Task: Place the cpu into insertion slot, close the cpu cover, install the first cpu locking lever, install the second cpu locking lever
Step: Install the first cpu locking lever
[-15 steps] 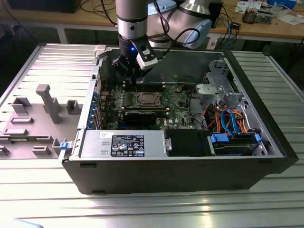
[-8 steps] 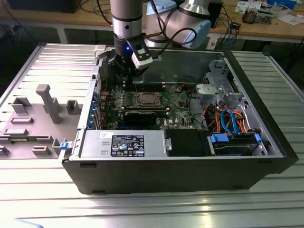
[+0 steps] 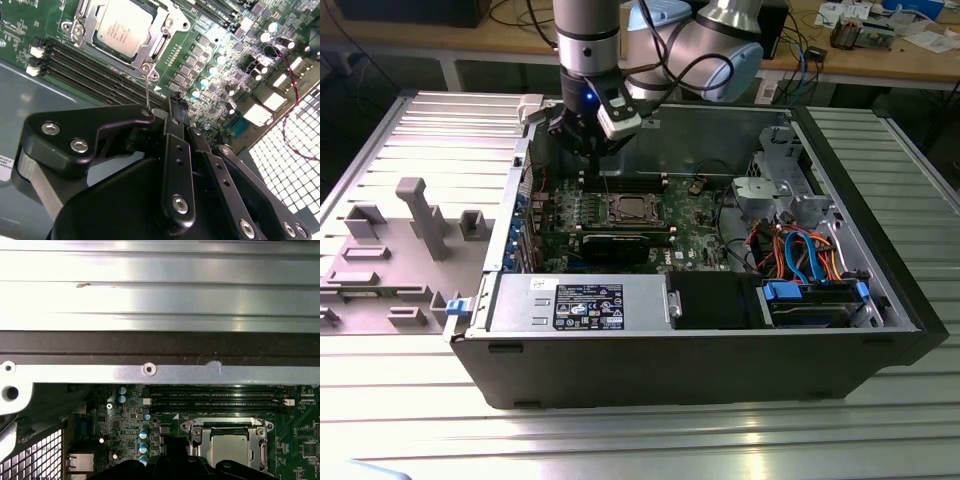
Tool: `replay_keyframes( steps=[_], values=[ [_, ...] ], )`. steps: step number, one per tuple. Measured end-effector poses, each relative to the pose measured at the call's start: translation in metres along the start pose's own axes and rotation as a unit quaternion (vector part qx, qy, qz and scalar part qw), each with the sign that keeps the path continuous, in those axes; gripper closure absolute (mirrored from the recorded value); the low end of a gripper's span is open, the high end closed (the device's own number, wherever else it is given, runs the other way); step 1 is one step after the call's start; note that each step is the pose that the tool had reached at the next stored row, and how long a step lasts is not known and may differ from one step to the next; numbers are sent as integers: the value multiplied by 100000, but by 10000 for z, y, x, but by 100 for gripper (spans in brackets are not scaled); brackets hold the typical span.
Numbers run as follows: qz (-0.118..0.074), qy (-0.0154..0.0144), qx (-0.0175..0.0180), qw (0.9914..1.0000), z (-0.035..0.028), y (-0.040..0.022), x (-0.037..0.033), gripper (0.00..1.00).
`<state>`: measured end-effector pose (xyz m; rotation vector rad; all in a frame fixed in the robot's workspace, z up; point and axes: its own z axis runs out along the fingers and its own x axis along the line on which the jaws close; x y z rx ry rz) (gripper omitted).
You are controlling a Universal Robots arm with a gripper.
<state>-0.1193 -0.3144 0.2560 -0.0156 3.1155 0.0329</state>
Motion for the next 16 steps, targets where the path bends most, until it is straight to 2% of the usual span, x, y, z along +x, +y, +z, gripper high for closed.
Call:
replay_keyframes(
  steps=[4,7,16],
  values=[
    [-9,-129,-3,100000,1,11,-13,89],
    [0,-125,2,100000,3,11,-57,89],
    [-7,-128,0,100000,15,9,-271,89]
  ],
)
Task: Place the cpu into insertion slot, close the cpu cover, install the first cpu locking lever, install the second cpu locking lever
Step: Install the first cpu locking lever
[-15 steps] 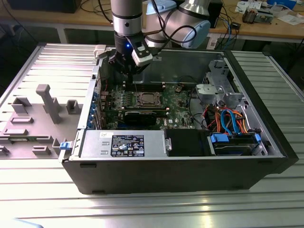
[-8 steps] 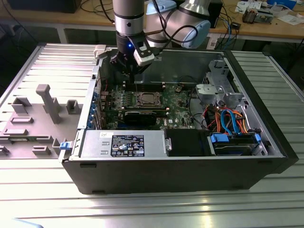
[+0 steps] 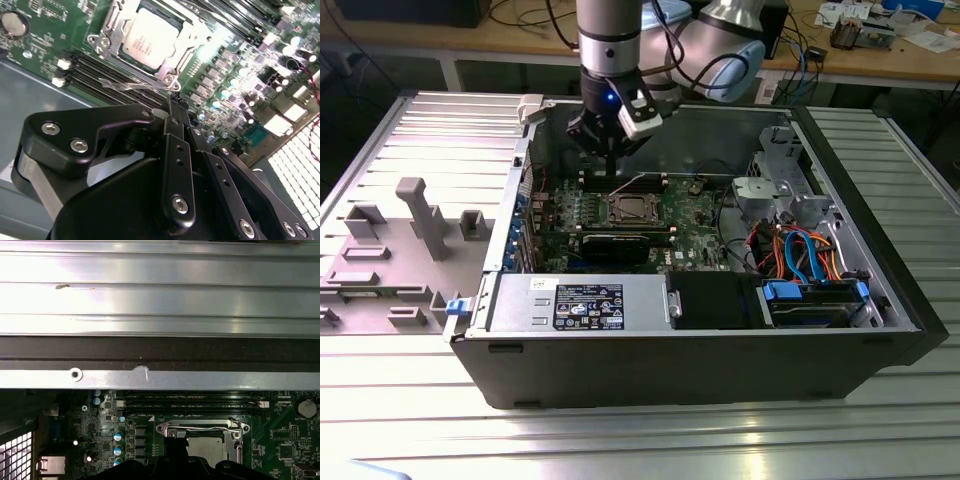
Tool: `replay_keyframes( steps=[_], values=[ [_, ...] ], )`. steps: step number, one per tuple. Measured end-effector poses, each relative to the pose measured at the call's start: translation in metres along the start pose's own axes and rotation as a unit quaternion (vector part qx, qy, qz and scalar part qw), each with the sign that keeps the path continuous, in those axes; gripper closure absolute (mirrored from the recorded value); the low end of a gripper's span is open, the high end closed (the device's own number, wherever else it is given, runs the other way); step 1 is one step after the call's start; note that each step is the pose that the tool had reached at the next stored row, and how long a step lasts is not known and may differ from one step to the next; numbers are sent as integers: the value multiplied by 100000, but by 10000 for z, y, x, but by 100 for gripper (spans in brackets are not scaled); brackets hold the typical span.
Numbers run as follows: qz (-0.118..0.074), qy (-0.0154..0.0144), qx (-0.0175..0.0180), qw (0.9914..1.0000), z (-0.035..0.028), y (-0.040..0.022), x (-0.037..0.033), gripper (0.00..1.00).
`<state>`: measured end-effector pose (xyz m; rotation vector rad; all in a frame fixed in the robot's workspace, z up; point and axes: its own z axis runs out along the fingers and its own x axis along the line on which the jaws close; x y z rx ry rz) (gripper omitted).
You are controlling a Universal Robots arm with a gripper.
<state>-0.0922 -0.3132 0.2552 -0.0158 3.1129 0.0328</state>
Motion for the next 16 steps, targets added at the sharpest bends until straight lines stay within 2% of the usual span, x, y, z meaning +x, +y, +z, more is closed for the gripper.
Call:
replay_keyframes(
  steps=[3,16],
  values=[
    [3,6,3,100000,7,-1,-51,89],
    [4,1,-1,100000,13,-1,-60,89]
  ],
)
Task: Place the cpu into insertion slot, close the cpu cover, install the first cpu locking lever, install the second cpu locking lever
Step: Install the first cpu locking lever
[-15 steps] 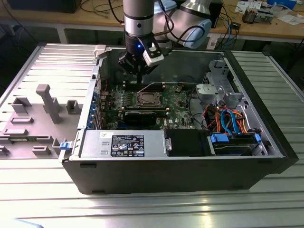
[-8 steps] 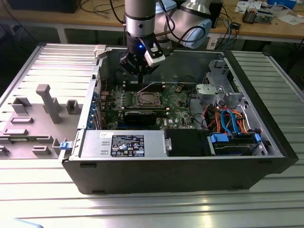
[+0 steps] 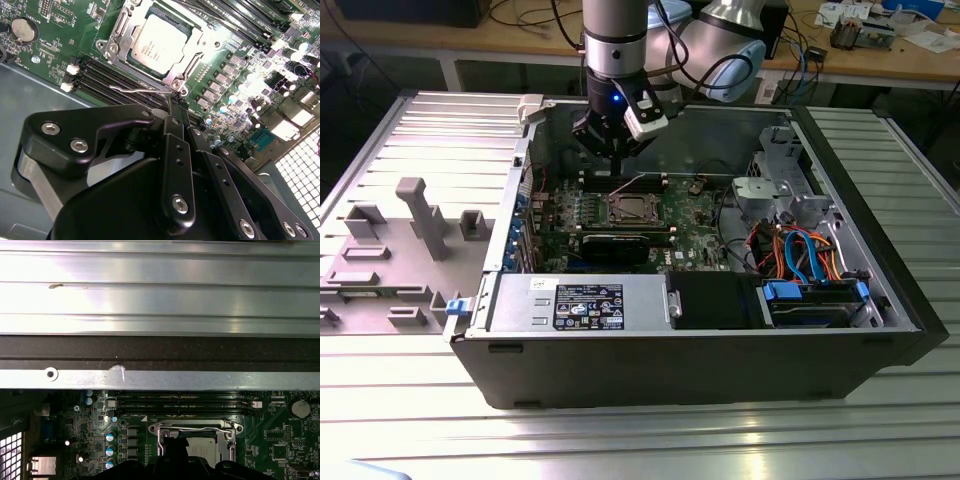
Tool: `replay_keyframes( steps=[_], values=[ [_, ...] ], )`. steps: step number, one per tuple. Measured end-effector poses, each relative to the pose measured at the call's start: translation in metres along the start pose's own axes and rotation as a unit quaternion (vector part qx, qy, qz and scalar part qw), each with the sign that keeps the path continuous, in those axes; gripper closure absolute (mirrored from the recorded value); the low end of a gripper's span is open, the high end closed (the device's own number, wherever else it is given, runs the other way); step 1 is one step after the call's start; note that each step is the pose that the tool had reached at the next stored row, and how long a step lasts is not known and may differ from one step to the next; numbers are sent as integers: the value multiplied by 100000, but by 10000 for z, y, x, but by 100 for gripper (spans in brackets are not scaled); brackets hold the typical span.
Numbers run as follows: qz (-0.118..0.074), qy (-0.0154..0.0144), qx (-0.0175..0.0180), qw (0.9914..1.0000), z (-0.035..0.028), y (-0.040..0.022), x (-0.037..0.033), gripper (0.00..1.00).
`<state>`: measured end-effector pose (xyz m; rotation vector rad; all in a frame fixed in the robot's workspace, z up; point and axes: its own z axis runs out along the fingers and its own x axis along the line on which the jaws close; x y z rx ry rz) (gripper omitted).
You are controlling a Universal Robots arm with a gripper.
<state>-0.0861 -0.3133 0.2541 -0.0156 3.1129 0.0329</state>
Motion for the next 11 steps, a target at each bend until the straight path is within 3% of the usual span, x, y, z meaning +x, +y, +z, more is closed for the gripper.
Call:
replay_keyframes(
  steps=[1,3,4,7,11],
  values=[
    [-4,-6,-117,100000,1,0,-1,89],
    [32,-8,-831,99997,5,-7,-4,89],
    [105,-22,-965,99995,11,-7,-9,89],
    [440,-26,-1269,99991,35,-9,-34,89],
    [492,-26,-1351,99990,100,-10,-45,89]
  ],
)
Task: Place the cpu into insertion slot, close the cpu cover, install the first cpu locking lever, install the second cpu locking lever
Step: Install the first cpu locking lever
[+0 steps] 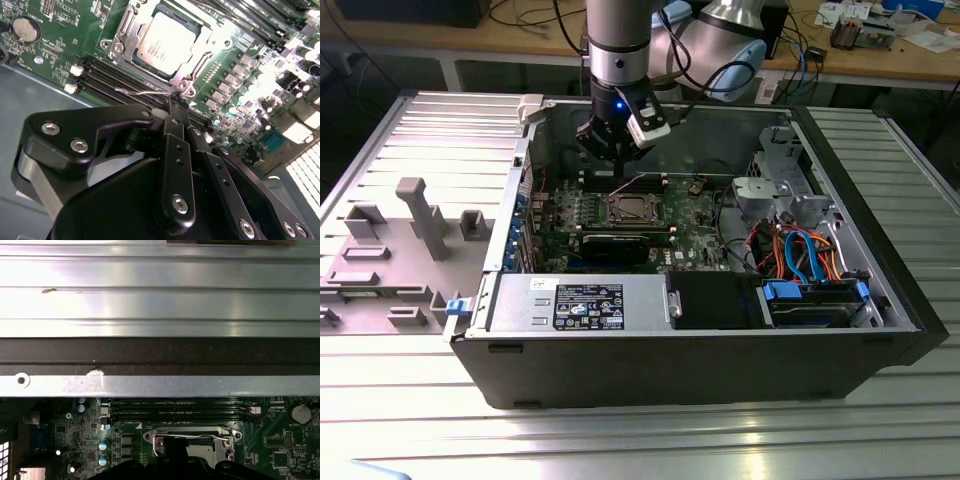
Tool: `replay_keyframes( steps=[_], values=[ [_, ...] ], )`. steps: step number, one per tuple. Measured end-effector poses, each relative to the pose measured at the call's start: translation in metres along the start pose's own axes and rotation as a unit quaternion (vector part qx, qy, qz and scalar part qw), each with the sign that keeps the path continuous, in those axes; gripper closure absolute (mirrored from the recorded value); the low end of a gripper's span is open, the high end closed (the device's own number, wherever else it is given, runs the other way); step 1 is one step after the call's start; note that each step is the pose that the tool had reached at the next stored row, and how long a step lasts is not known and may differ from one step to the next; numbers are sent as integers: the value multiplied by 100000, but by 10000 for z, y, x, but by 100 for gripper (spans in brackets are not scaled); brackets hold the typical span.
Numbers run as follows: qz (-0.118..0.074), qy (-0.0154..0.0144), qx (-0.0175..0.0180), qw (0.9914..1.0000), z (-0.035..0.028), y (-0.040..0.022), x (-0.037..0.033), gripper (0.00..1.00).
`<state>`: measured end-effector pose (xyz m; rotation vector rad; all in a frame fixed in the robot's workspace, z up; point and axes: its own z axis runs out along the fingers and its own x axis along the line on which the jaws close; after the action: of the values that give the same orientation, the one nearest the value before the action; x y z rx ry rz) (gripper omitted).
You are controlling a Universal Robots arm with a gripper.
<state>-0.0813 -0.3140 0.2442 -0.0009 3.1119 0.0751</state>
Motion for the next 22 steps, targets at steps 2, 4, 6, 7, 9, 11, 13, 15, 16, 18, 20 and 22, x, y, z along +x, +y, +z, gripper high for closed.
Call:
replay_keyframes(
  steps=[2,4,6,7,9,11,13,15,16,18,20,22],
  values=[
    [-20,1,-34,100000,22,-1,-8,89],
    [-8,2,-27,100000,51,9,-30,89],
    [-44,-4,-35,100000,65,23,-35,89],
    [-82,4,-34,100000,72,32,-38,89],
    [-374,17,-42,99999,84,51,-44,89],
    [-846,34,-59,99996,97,56,-53,89],
    [-896,53,-45,99996,99,56,-56,89],
    [-903,48,-52,99996,100,55,-59,89],
    [-911,36,-69,99996,102,55,-68,89],
    [-905,40,-66,99996,104,56,-84,89],
    [-902,43,-63,99996,109,55,-123,89],
    [-906,46,-57,99996,110,55,-133,89]
  ],
)
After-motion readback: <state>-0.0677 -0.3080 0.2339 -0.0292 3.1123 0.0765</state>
